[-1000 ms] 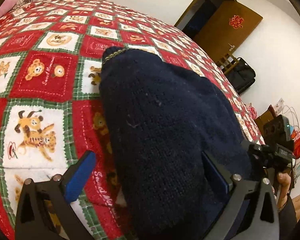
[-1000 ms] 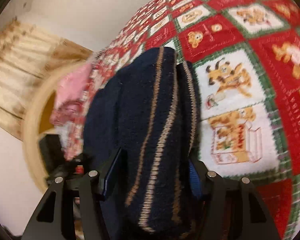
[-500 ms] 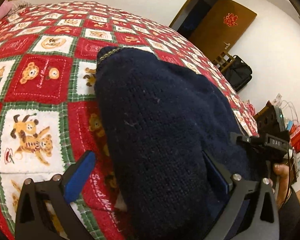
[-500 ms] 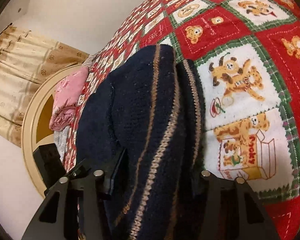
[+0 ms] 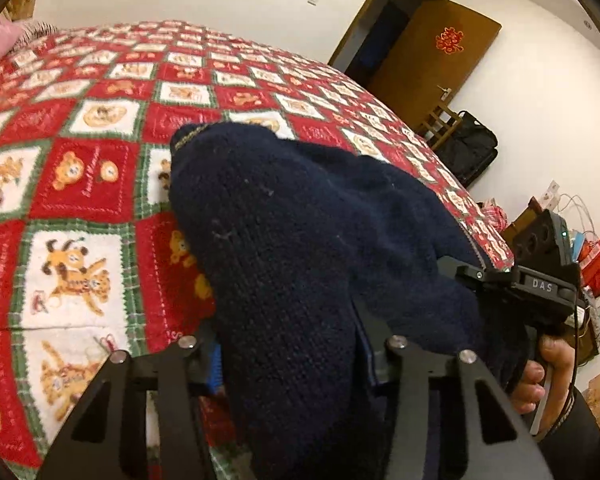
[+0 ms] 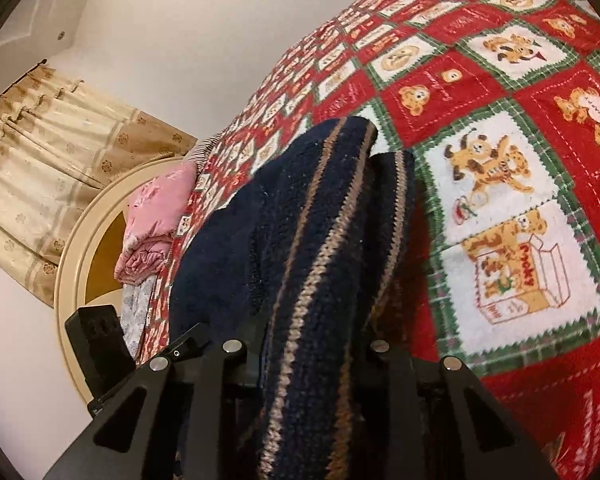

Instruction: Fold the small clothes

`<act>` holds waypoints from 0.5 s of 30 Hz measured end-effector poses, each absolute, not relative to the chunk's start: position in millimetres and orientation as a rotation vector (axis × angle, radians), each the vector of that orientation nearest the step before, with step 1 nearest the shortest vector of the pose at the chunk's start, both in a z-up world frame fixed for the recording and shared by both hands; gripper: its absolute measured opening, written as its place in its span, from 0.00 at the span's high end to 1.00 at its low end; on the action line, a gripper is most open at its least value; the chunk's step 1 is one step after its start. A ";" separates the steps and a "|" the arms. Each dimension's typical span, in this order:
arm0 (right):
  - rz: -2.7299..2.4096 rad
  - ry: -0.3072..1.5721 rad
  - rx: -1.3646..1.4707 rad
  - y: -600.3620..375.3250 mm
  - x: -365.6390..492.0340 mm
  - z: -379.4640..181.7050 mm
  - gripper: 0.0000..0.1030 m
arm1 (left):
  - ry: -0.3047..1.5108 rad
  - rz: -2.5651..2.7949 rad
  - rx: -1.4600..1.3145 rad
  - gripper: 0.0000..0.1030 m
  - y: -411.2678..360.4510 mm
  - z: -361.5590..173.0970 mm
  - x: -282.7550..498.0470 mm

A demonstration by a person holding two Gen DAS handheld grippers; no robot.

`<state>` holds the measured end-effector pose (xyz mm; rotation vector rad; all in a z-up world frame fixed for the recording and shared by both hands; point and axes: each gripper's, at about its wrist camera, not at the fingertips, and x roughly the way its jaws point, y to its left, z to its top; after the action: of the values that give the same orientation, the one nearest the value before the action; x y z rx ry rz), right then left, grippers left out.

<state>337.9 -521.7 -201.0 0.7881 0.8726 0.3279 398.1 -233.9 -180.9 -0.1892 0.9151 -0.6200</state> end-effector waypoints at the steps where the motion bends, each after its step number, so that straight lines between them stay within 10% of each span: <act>1: 0.331 0.866 0.794 -518.8 336.9 -199.4 0.74 | 0.903 -0.610 -0.167 0.52 -235.2 -175.4 393.4; 15: 0.416 0.803 0.804 -475.8 307.7 -166.7 0.74 | 0.768 -0.592 -0.057 0.55 -221.3 -121.9 344.5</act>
<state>307.7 -475.8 -166.7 0.8044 0.8030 0.4156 344.5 -221.3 -121.9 -0.0567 0.7675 -0.5925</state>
